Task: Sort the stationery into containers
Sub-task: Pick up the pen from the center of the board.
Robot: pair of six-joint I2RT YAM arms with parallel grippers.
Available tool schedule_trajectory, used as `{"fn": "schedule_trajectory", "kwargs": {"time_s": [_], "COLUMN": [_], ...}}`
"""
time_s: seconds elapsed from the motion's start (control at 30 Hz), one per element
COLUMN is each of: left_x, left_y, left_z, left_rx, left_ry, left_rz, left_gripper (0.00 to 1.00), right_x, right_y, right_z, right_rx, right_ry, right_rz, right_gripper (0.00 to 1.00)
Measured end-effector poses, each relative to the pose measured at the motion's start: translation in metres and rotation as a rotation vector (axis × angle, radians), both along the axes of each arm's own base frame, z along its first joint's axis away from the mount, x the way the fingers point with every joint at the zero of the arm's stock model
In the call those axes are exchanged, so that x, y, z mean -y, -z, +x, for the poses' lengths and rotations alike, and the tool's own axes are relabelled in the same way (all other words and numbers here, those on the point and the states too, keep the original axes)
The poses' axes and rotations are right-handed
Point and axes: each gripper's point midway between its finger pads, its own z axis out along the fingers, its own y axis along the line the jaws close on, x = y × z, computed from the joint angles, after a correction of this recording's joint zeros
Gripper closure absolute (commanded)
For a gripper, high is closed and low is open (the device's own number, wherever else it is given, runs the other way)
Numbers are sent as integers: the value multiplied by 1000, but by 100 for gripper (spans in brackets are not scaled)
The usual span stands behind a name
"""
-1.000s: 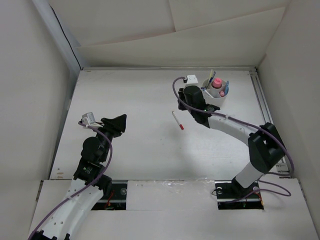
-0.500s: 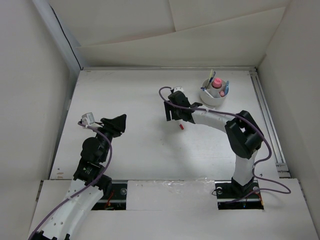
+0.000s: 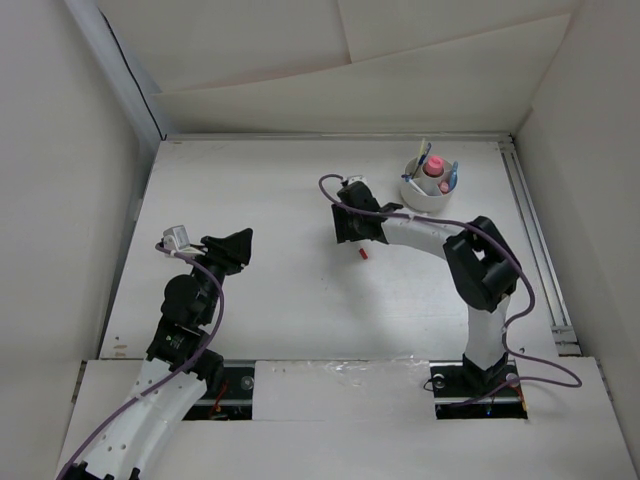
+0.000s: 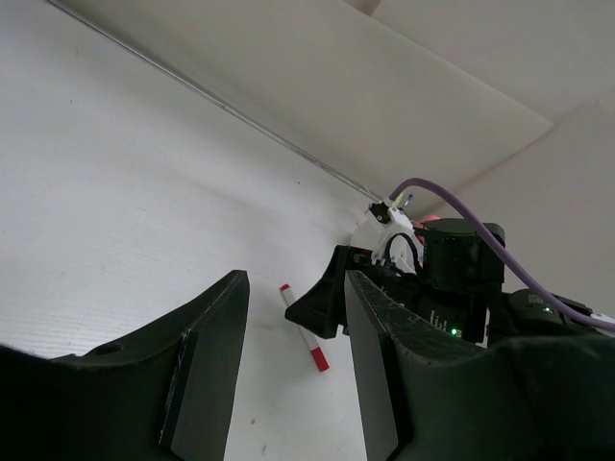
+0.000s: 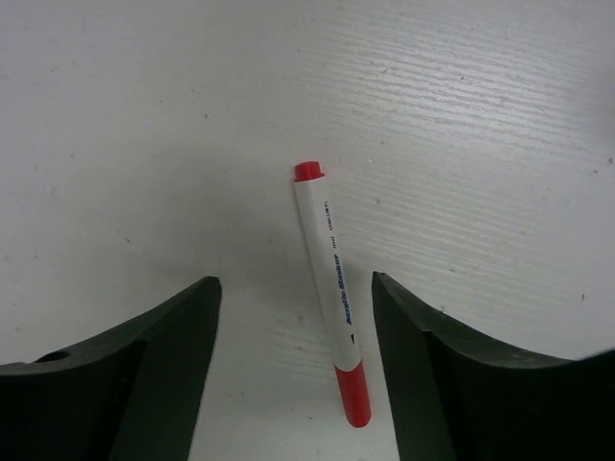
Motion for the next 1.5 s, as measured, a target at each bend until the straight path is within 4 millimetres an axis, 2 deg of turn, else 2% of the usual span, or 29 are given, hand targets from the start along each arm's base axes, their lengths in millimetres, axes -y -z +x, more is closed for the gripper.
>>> {"fn": "schedule_trajectory", "kwargs": {"time_s": [0.03,0.33,0.63,0.93,1.07,1.2,1.3,1.5], "left_x": [0,0,0,0,0,-1,-1,-1], "left_y": [0,0,0,0,0,0,0,0], "left_z": [0,0,0,0,-1,-1,-1,-1], "left_rx": [0,0,1,0,-1,0,0,0], "left_ry": [0,0,0,0,0,-1,-1,-1], "left_rz": [0,0,0,0,0,0,0,0], "left_gripper": [59,59,59,59,59,59,59,59], "right_x": [0,-3,-8,-3,-3,-1,-1,0], "right_y": [2,13,14,19,18,18,18,18], "right_z": [0,14,38,39,39,39,39,39], "right_rx": [-7,-34,-30,-47,-49,-53,-54,-57], "right_ry": [-1,6,21,30,27,27,26,27], "right_rz": [2,14,28,16,9,0,-5,-11], "right_gripper": [45,48,67,66,74,91,99,100]}}
